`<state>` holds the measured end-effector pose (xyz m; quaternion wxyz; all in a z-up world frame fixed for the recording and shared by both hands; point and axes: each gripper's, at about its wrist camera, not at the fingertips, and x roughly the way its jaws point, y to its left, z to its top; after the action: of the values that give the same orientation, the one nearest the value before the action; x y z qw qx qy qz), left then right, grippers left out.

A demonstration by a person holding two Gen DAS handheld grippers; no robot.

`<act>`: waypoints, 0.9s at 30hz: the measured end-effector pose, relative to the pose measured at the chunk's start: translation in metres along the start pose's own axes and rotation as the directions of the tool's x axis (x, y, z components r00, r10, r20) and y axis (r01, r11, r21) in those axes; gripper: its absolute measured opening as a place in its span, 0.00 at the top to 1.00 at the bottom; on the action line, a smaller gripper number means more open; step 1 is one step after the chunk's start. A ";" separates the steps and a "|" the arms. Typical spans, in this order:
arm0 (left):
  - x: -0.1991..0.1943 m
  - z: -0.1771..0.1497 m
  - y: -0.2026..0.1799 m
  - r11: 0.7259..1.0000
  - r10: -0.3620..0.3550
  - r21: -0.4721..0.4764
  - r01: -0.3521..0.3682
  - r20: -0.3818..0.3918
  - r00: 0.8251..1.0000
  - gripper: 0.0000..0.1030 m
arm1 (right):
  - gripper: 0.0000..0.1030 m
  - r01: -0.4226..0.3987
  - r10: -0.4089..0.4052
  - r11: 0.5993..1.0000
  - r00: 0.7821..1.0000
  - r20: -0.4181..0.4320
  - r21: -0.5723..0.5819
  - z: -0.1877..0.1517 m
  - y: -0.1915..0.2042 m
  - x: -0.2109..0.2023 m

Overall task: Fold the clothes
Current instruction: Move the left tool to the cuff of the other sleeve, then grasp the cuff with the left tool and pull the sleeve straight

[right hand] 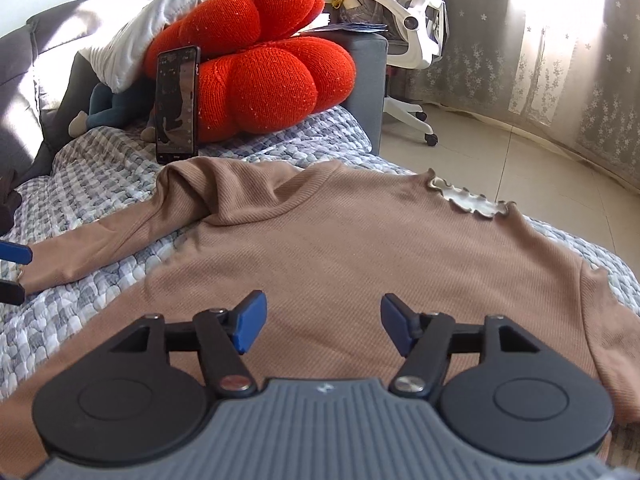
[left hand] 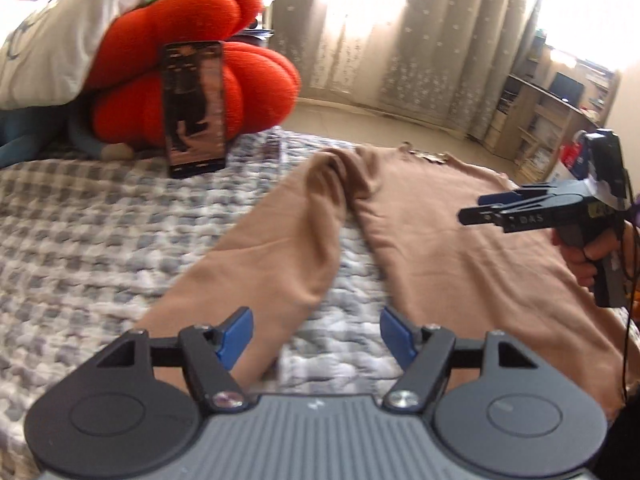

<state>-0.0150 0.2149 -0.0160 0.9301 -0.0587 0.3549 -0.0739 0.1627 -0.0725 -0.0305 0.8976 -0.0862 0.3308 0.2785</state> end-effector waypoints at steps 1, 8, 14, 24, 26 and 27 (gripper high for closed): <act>-0.004 -0.001 0.009 0.999 0.033 -0.025 -0.032 0.007 0.999 0.31 | 0.35 -0.003 0.003 1.000 1.000 0.001 0.006 0.002 0.002 0.003; -0.011 -0.013 0.066 0.965 0.158 -0.211 -0.156 -0.004 0.987 0.34 | 0.35 -0.020 0.020 1.000 1.000 -0.001 0.013 0.009 0.011 0.024; 0.007 -0.021 0.074 0.948 0.152 -0.277 -0.158 -0.043 0.987 0.68 | 0.35 -0.028 0.028 0.999 1.000 -0.005 0.023 0.008 0.015 0.031; 0.014 0.028 0.092 0.920 0.364 -0.187 -0.345 0.078 0.928 0.93 | 0.35 -0.024 0.023 1.000 1.000 0.008 0.012 0.012 0.014 0.033; 0.018 0.046 0.099 0.896 0.438 -0.135 -0.424 0.108 0.892 0.93 | 0.35 -0.024 0.024 1.000 1.000 0.018 0.011 0.016 0.013 0.035; 0.020 0.056 0.105 0.882 0.470 -0.119 -0.457 0.127 0.874 0.93 | 0.35 -0.025 0.025 1.000 0.999 0.023 0.012 0.018 0.012 0.036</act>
<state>0.0472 0.3173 -0.0048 0.9416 -0.0171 0.2897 0.1709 0.1882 -0.0406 -0.0396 0.8983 -0.0735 0.3231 0.2886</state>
